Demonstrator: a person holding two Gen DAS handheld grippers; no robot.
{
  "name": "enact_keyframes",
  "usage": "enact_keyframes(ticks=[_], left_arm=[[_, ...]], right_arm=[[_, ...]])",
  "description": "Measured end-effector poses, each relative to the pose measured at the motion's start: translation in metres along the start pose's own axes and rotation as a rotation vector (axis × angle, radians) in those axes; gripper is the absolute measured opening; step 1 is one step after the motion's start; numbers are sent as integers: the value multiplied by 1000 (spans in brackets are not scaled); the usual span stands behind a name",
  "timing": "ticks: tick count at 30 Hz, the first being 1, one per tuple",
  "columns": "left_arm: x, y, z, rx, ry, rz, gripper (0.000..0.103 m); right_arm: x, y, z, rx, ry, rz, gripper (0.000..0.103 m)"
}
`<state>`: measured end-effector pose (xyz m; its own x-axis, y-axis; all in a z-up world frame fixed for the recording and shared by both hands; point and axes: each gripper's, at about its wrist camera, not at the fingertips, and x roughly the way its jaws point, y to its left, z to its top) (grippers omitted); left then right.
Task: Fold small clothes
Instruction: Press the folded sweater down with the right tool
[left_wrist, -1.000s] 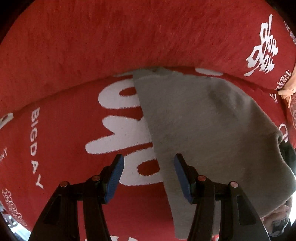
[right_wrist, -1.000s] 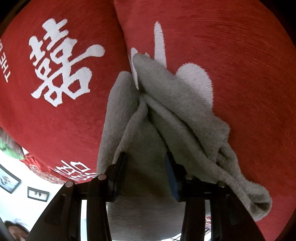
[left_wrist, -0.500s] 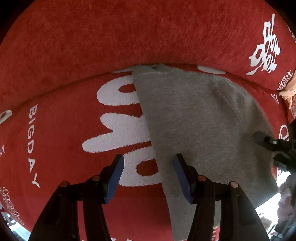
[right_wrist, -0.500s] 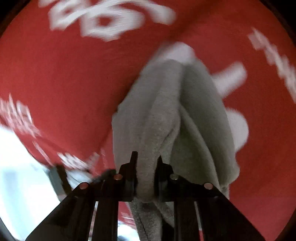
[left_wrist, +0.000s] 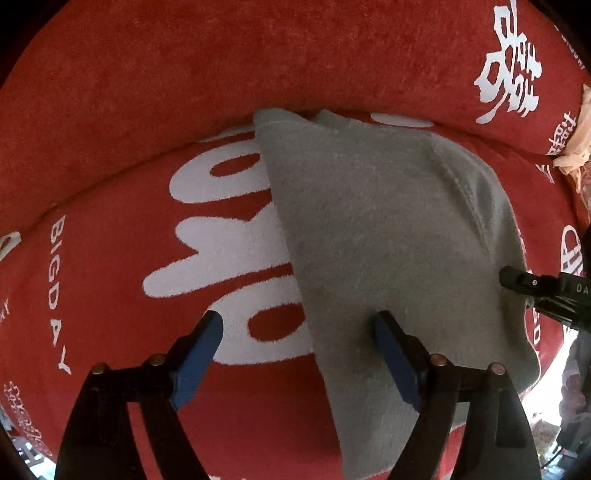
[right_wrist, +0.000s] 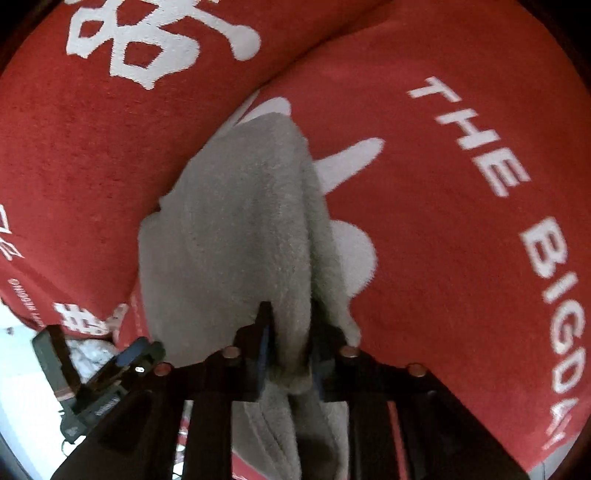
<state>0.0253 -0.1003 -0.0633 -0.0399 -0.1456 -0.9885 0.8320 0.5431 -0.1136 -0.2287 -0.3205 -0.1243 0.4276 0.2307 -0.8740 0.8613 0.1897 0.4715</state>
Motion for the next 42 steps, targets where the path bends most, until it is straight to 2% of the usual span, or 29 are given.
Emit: enact_keyframes(ticks=[5,8,10,13,17,19,20,21,24,33,42], left_arm=[[-15,5,-7,17,13,-5,85],[-16,7,-14,1,49,-51,85],[-12,2,-23,-8,75,-69,85],[2,-6,-36,-7,111,-60,85],[23,-5,-52,-25,154,-48,85],[24,0,-56,-46,147,-70,85],[25,1,-57,-45,148,-73,85],[25,2,-58,-43,151,-76,85],[23,7,-62,-38,167,-79,85],[8,7,-56,-4,175,-29,85],[-11,9,-55,-11,154,-2,85]], right_arm=[[-31,14,-15,-100,-27,-90,24],[-55,27,-28,-128,-60,-93,19],[-63,39,-39,-150,-65,-61,15],[-55,59,-56,-215,-21,-49,15],[-24,61,-71,-284,36,-156,15],[-12,40,-74,-246,68,-186,14],[-7,30,-74,-219,78,-191,8],[-3,18,-74,-184,85,-181,1],[-6,-4,-73,-81,72,-102,0],[-5,7,-77,-73,85,-150,0],[-28,10,-80,-26,41,-172,4]])
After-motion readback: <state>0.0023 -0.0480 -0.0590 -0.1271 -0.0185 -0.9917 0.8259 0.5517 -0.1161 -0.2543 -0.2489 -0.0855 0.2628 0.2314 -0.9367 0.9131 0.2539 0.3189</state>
